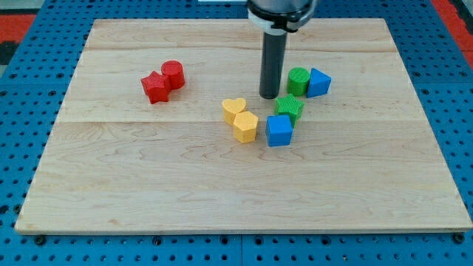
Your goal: Move the yellow heart towards up
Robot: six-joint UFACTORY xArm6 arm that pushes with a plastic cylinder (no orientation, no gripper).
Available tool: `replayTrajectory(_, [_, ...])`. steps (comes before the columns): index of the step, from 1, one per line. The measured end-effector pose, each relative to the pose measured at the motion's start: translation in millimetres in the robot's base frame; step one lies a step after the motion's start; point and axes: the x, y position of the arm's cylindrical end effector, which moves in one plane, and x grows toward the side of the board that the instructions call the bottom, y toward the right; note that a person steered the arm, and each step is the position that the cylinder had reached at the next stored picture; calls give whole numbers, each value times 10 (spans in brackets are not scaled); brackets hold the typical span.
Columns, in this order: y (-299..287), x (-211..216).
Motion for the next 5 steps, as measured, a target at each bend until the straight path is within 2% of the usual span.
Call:
replayTrajectory(1, [-287,0])
replayTrajectory(3, [-1227,81])
replayTrajectory(5, [-1262,834])
